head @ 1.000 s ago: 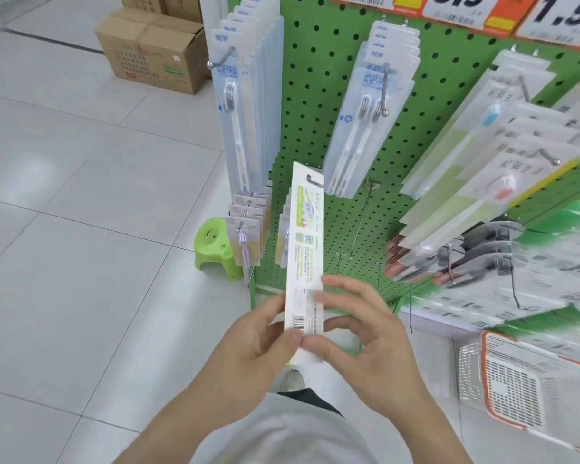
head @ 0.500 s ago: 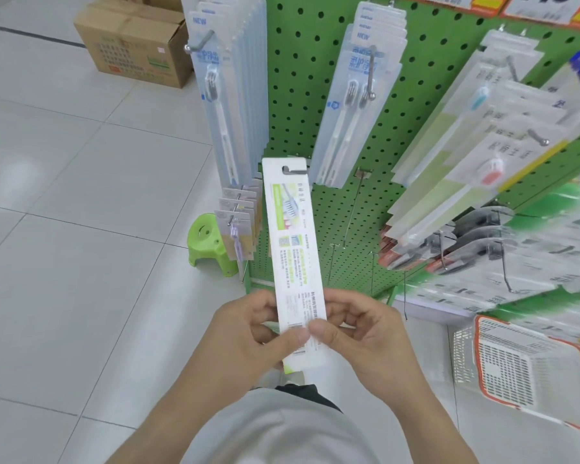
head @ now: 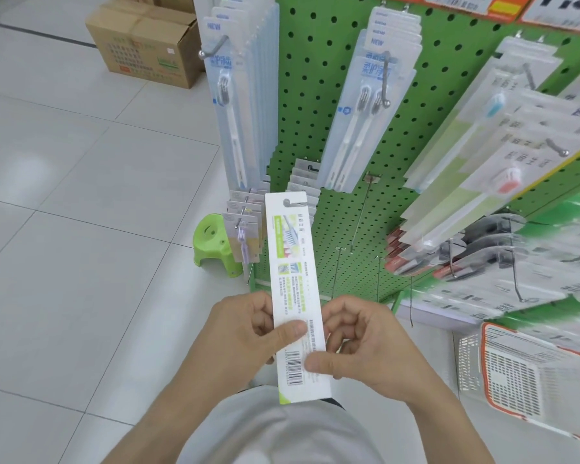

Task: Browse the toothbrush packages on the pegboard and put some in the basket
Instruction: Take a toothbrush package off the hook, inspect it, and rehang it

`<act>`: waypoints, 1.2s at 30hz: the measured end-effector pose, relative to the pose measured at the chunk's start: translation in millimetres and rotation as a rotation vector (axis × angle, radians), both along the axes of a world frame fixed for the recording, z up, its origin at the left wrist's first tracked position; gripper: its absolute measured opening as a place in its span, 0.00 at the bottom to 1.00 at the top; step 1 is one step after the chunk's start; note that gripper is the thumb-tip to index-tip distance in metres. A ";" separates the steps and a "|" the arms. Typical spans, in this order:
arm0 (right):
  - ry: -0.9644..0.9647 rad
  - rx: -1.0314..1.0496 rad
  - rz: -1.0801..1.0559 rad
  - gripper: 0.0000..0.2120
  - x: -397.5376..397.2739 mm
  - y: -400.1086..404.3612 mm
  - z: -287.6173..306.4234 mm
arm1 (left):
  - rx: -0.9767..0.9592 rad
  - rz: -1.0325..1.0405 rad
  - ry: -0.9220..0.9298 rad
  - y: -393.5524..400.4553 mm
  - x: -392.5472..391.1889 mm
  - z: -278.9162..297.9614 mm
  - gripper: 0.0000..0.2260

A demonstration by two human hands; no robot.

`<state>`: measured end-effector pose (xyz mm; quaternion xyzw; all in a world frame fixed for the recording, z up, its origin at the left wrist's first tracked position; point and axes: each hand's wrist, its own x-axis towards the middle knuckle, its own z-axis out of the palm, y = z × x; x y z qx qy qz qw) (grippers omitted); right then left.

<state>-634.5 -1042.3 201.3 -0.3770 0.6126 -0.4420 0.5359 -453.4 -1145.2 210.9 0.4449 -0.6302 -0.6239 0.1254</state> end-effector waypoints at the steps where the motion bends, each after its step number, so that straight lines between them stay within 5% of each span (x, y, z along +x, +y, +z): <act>1: 0.019 -0.006 0.010 0.20 0.5 -1.1 -1.1 | 0.001 -0.011 -0.015 -1.5 0.5 0.3 0.07; 14: -0.121 0.024 -0.034 0.14 2.8 -15.6 -4.6 | -0.057 0.066 0.017 -8.4 -2.9 -0.6 0.07; 25: -0.044 -0.054 -0.014 0.07 1.9 -22.6 -11.7 | -0.032 0.107 0.024 -13.1 -3.8 -0.8 0.07; 36: -0.067 -0.088 0.071 0.18 0.6 -26.8 -9.2 | 0.008 0.025 0.073 -19.6 -6.9 5.1 0.07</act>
